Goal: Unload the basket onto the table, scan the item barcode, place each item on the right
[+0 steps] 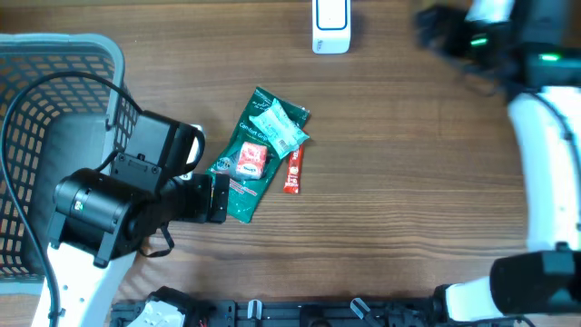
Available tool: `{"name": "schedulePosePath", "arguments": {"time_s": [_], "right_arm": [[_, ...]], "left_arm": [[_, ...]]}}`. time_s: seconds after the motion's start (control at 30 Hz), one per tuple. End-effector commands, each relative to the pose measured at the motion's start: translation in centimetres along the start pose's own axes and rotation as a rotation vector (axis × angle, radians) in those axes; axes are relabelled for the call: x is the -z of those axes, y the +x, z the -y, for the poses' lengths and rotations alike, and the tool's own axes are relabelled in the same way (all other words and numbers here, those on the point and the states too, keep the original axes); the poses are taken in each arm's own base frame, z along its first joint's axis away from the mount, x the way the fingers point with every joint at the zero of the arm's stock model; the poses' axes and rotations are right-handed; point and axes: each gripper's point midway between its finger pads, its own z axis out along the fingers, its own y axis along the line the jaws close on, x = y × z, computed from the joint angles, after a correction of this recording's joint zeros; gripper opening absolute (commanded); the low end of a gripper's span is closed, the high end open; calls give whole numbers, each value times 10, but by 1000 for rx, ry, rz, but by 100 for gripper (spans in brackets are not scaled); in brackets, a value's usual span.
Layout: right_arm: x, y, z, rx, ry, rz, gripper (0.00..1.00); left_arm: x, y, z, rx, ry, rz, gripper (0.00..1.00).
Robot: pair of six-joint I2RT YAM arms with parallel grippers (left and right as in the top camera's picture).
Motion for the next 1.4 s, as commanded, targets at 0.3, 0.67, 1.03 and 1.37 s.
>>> {"name": "schedulePosePath", "arguments": {"time_s": [0.3, 0.67, 1.03, 1.37], "right_arm": [[-134, 171, -125, 394, -378, -425, 92], [-195, 205, -124, 333, -435, -457, 83], [-231, 233, -140, 348, -414, -448, 76], [-243, 245, -130, 308, -389, -480, 68]], "left_arm": [[2, 0, 1, 15, 13, 9, 100], [2, 0, 1, 15, 13, 9, 100], [2, 0, 1, 15, 13, 9, 100], [2, 0, 1, 15, 13, 9, 100]]}}
